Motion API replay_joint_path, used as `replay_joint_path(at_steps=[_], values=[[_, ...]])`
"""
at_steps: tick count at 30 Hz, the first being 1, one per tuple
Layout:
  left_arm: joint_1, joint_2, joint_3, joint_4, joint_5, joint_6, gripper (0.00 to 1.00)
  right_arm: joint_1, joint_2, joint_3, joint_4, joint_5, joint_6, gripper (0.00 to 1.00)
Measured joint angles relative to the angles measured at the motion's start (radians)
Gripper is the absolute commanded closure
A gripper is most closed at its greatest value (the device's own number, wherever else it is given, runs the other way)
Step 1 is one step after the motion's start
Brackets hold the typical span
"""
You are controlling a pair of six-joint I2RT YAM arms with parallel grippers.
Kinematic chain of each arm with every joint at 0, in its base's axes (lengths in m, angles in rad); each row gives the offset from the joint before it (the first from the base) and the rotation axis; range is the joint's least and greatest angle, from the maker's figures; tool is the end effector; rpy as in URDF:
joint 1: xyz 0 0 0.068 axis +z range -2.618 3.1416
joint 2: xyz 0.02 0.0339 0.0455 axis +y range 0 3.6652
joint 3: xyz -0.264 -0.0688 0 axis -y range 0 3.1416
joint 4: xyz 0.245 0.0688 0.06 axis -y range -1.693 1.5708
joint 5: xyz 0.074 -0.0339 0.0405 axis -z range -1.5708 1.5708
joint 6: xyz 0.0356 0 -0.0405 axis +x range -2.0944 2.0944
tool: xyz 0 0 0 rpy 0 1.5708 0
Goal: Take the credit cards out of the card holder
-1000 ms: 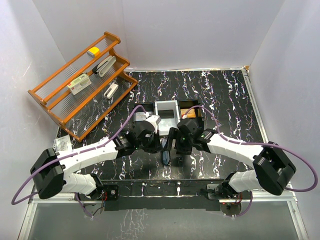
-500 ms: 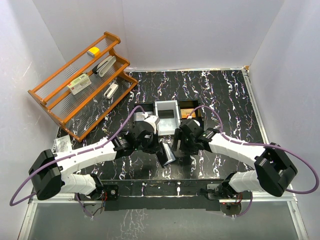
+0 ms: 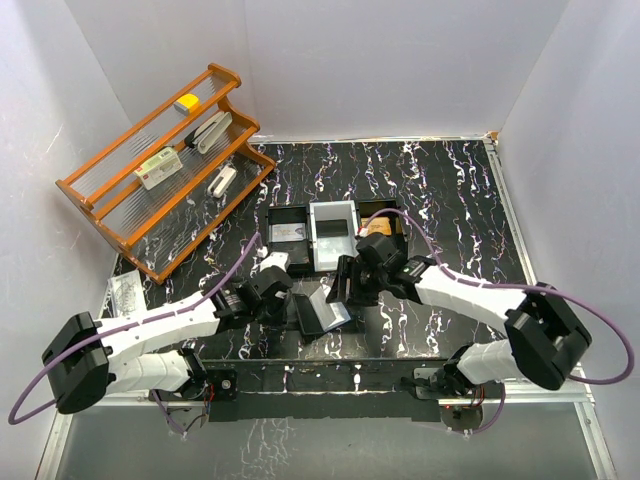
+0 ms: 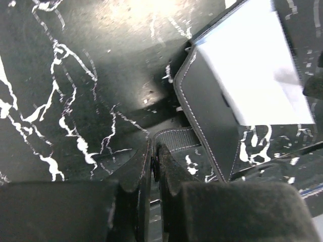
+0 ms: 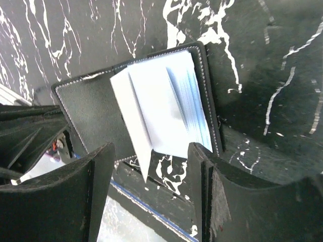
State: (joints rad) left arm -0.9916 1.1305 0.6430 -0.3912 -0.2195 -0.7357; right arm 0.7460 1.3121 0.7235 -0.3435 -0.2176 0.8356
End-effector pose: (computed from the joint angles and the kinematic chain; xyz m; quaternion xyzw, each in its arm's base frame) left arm 0.1277 -0.1811 0.2068 0.0825 0.9322 -0.1894 0.2974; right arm 0.1816 0.1783 0.1953 0.0082 0.9444 0.2944 0.1462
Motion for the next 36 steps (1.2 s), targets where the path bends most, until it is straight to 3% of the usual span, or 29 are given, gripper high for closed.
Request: replay_joint_path(at_steps=[7,15,36], values=[[0.0,0.024,-0.018,-0.058,-0.063,-0.02,1.0,0.0,0.116,0.092,-0.07,-0.087,-0.021,0.34],[0.0,0.145,0.032,-0.06,-0.087,0.014,1.0,0.0,0.113,0.136,-0.126,-0.071,-0.072,0.34],[0.0,0.153,0.039,-0.047,-0.067,0.017,1.0,0.001,0.19,0.085,0.049,-0.11,-0.04,0.31]])
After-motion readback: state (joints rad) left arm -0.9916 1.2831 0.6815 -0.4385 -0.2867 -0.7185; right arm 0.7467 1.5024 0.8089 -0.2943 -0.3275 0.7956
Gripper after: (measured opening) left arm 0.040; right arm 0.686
